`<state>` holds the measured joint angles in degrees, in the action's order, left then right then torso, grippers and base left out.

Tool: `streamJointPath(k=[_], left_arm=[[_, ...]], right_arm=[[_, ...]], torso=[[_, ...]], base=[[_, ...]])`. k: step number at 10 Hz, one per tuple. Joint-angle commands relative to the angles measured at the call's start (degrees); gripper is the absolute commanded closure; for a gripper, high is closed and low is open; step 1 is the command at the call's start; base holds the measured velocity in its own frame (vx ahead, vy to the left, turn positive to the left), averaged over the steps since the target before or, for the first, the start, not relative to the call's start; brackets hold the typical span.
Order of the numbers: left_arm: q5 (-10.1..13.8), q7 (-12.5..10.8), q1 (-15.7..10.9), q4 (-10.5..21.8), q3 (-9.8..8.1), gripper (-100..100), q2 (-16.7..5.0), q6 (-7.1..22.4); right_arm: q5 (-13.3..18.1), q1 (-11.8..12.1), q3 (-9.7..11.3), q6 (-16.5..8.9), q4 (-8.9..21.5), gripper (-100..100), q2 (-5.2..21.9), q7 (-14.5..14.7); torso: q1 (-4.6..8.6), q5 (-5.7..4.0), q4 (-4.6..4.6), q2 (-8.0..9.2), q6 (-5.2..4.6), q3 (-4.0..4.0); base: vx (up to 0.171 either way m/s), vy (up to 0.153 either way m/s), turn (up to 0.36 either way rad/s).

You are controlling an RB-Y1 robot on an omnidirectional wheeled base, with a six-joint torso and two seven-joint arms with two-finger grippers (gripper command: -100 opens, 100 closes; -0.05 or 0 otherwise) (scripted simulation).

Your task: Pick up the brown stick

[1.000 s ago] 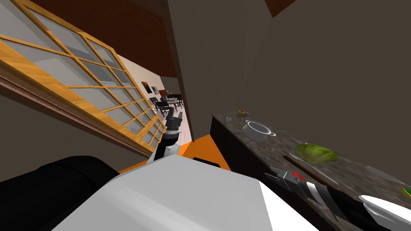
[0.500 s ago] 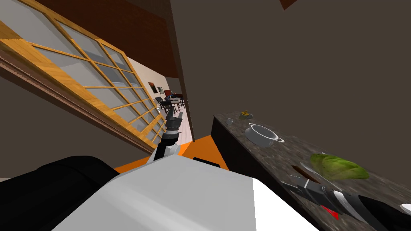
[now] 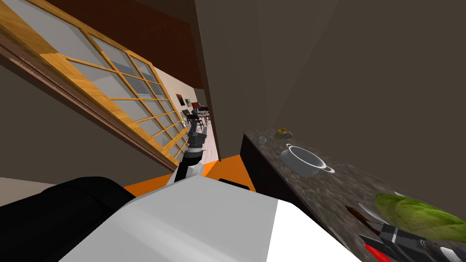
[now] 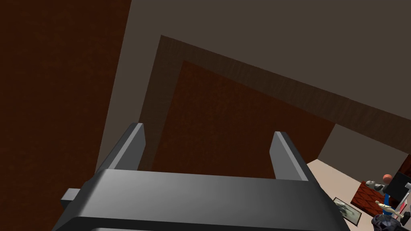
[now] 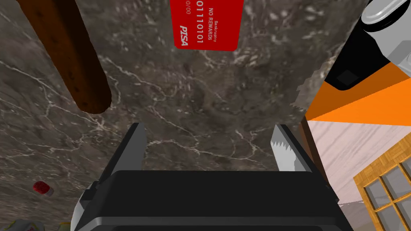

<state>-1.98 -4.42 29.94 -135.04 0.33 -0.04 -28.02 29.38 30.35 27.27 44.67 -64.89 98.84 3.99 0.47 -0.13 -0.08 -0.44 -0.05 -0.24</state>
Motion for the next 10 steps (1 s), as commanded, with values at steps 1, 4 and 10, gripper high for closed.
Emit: streamJointPath(k=[1,4,10], left_arm=[[0.0,0.0,0.0,0.0,0.00,0,0.0,0.0],[0.0,0.0,0.0,0.0,0.00,0,0.0,0.0],[0.0,0.0,0.0,0.0,0.00,0,0.0,0.0]], right_arm=[[0.4,1.4,1.6,-0.3,2.0,-100,0.5,0.6],[0.6,2.2,2.6,-0.3,3.2,-100,0.3,1.1],[0.8,4.9,5.7,0.1,5.5,-100,-2.5,2.3]], torso=[[0.00,0.00,0.00,0.00,0.00,0.00],[-0.13,-0.02,0.03,0.16,-0.04,0.09],[-0.14,0.00,0.04,0.16,-0.04,0.09]], base=[[0.094,-0.148,0.135],[0.048,-0.074,0.041],[0.055,-0.101,0.055]])
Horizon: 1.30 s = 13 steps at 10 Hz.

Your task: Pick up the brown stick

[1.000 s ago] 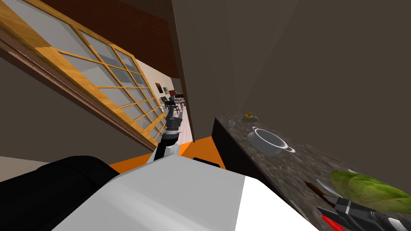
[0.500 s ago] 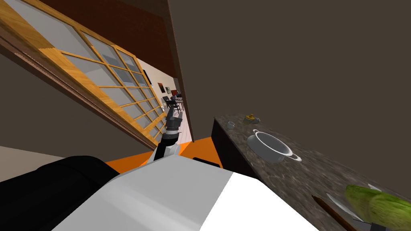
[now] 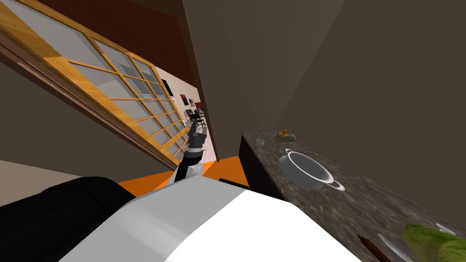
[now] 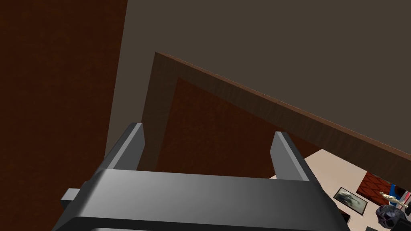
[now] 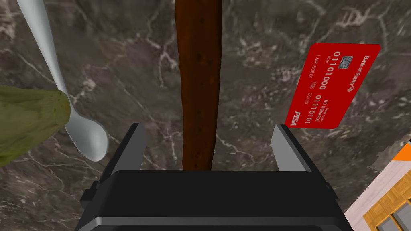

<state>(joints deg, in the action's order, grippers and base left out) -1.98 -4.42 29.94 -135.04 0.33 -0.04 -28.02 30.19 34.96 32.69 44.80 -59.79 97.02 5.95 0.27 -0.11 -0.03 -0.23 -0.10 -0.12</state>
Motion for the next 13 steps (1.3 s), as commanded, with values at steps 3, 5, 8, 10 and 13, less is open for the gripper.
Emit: streamJointPath(k=[3,5,8,10,13], left_arm=[[0.0,0.0,0.0,0.0,0.00,0,0.0,0.0],[0.0,0.0,0.0,0.0,0.01,0,0.0,0.0],[0.0,0.0,0.0,0.0,0.01,0,0.0,0.0],[0.0,0.0,0.0,0.0,0.01,0,0.0,0.0],[0.0,0.0,0.0,0.0,0.01,0,0.0,0.0]], right_arm=[[-0.5,1.1,0.5,-0.1,0.2,0,-0.9,0.7],[0.2,-1.1,1.6,1.0,3.5,-100,-2.7,-3.4],[0.6,-2.2,2.2,1.6,5.2,-100,-3.7,-6.7],[0.9,-3.2,2.7,2.1,6.8,-100,-4.6,-9.1],[1.6,-5.4,3.9,3.2,10.1,-100,-6.5,-14.0]], torso=[[-0.06,0.01,0.01,0.05,0.00,0.03],[-0.07,0.03,0.07,0.37,0.10,0.20],[-0.14,0.04,0.23,0.97,0.04,0.56],[-0.16,0.04,0.19,0.80,0.05,0.47],[-0.14,0.04,0.24,1.04,0.00,0.60]], base=[[0.019,-0.038,0.014],[-0.190,-0.055,0.408],[-0.209,-0.015,0.266],[-0.168,-0.001,0.279],[-0.228,0.006,0.335]])
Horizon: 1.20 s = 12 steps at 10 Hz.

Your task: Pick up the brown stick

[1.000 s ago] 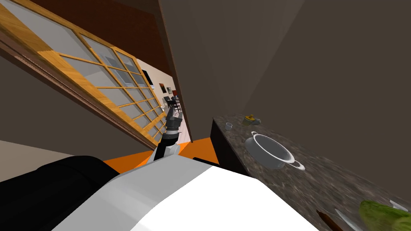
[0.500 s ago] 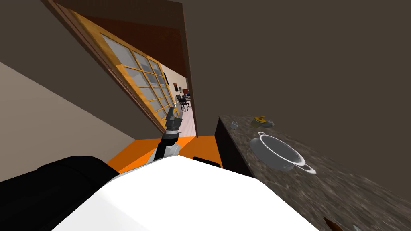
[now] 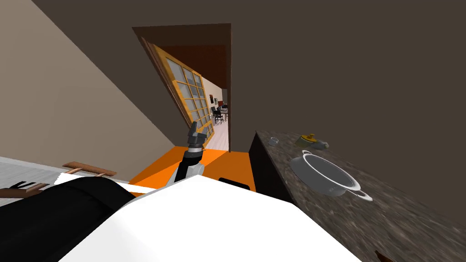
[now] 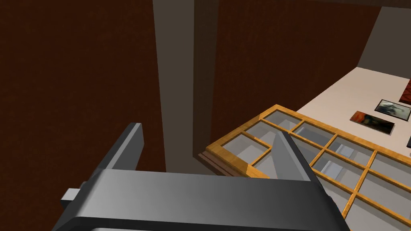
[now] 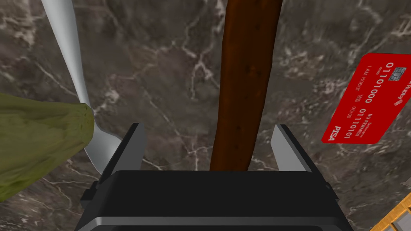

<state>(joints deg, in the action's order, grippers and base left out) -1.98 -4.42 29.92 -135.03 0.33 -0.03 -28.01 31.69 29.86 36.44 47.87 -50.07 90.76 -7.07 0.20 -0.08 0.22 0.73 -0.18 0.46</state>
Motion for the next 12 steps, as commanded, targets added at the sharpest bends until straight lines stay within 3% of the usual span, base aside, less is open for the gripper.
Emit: streamJointPath(k=[1,4,6,7,8,9,12], left_arm=[[0.0,0.0,0.0,0.0,0.00,0,0.0,0.0],[0.0,0.0,0.0,0.0,0.00,0,0.0,0.0],[0.0,0.0,0.0,0.0,0.00,0,0.0,0.0],[0.0,0.0,0.0,0.0,0.01,0,0.0,0.0],[0.0,0.0,0.0,0.0,0.00,0,0.0,0.0],[0.0,0.0,0.0,0.0,-0.01,0,0.0,0.0],[0.0,0.0,0.0,0.0,-0.01,0,0.0,0.0]], right_arm=[[0.5,-1.3,0.7,0.7,2.0,-100,-1.2,-2.9],[0.8,-2.4,1.3,1.3,3.7,-100,-2.1,-5.8],[1.6,-4.5,2.4,2.4,7.0,-100,-4.0,-9.7],[1.6,-4.5,2.4,2.4,7.0,-100,-4.0,-10.7],[1.5,-4.3,2.3,2.2,6.6,-100,-3.8,-9.9],[1.5,-4.4,2.3,2.2,6.7,100,-3.8,-10.1],[1.5,-4.4,2.3,2.2,6.7,100,-3.8,-10.2]], torso=[[0.00,0.00,0.00,0.00,0.00,0.00],[0.11,-0.02,-0.07,-0.22,0.09,-0.14],[-0.03,-0.01,-0.07,-0.23,0.07,-0.15],[-0.12,0.02,-0.03,-0.03,0.07,-0.04],[-0.11,0.03,-0.02,-0.08,-0.02,-0.04],[0.04,0.00,-0.08,-0.40,-0.05,-0.22],[0.20,-0.05,-0.19,-0.79,-0.01,-0.46]], base=[[-0.195,0.019,0.368],[-0.156,0.002,0.238],[-0.208,0.061,0.375],[-0.201,0.070,0.248],[-0.069,0.030,0.021],[-0.015,0.006,-0.009],[-0.002,0.000,-0.001]])
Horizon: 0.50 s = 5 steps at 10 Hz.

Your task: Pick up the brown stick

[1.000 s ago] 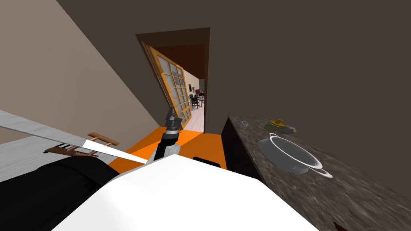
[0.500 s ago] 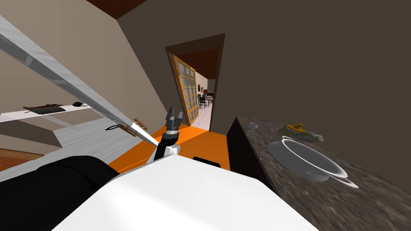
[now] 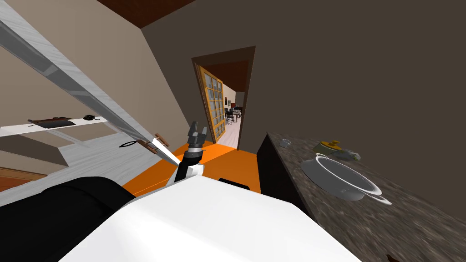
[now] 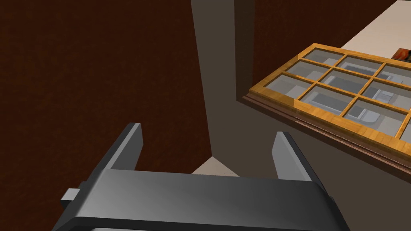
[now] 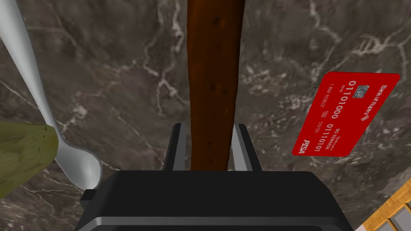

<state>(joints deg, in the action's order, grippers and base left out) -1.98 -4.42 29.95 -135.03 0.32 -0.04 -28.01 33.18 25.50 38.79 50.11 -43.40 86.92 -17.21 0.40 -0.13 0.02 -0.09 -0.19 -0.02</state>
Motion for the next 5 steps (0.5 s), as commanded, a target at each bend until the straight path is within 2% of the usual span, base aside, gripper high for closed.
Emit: streamJointPath(k=[1,2,3,4,5], left_arm=[[0.0,0.0,0.0,0.0,0.00,0,0.0,0.0],[0.0,0.0,0.0,0.0,0.00,0,0.0,0.0],[0.0,0.0,0.0,0.0,0.00,0,0.0,0.0],[0.0,0.0,0.0,0.0,-0.01,0,0.0,0.0],[0.0,0.0,0.0,0.0,-0.02,0,0.0,0.0]], right_arm=[[0.0,0.0,0.0,0.0,0.0,100,0.0,0.0],[0.0,0.0,0.0,0.0,0.0,0,0.0,0.0],[-0.3,0.9,-0.5,-0.4,-1.4,100,0.8,1.9],[-0.7,2.0,-1.1,-1.0,-3.0,100,1.7,3.7],[-0.7,2.0,-1.1,-1.0,-3.0,100,1.7,4.3]], torso=[[0.00,0.00,0.00,0.00,0.00,0.00],[0.00,0.00,0.00,-0.01,0.00,-0.01],[0.00,0.01,0.00,-0.02,0.00,-0.01],[0.09,0.02,-0.08,-0.31,-0.19,-0.17],[0.18,0.01,-0.15,-0.66,-0.10,-0.37]], base=[[0.000,0.000,0.000],[0.000,0.000,0.000],[0.133,-0.038,-0.338],[0.237,-0.067,-0.387],[0.229,-0.048,-0.274]])
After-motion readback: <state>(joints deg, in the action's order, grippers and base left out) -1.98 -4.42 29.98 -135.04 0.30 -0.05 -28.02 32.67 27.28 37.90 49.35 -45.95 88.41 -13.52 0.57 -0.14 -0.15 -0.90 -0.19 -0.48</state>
